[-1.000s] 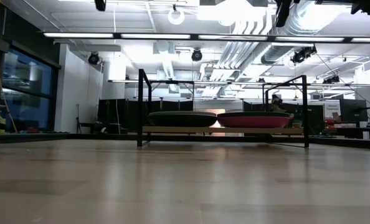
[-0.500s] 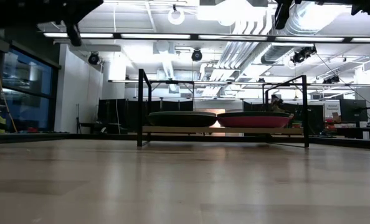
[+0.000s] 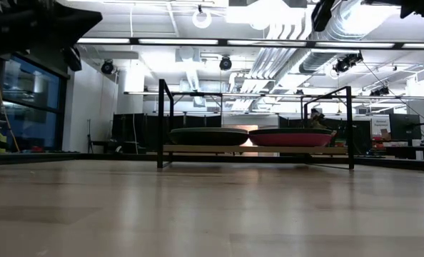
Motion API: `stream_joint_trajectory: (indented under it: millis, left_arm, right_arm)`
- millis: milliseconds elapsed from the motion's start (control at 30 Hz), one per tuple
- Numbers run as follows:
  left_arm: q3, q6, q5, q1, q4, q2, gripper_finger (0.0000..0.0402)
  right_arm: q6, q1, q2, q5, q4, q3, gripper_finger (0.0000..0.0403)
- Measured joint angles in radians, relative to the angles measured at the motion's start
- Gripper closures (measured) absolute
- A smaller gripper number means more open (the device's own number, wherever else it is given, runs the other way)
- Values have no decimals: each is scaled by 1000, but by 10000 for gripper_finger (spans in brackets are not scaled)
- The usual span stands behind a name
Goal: Place and stack plates onto a shelf
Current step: Return to Home Position
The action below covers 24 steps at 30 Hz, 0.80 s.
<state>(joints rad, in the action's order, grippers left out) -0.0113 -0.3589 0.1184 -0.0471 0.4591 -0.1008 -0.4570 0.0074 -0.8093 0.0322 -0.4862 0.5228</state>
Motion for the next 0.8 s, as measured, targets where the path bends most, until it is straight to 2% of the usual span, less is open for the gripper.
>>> stream_joint_trajectory:
  millis: [200,467,600,800]
  left_arm:
    - [-1,-3,0,0,-65,95,401]
    - [-1,-108,-1,0,-81,91,401]
    - [-1,-109,-1,0,-82,91,401]
    - [-1,-109,-1,0,-82,91,401]
  right_arm:
    - [-50,0,5,80,24,0,403]
    - [-62,0,69,100,234,-10,403]
    - [-65,0,166,122,209,-105,403]
    - [-67,0,350,96,119,-295,403]
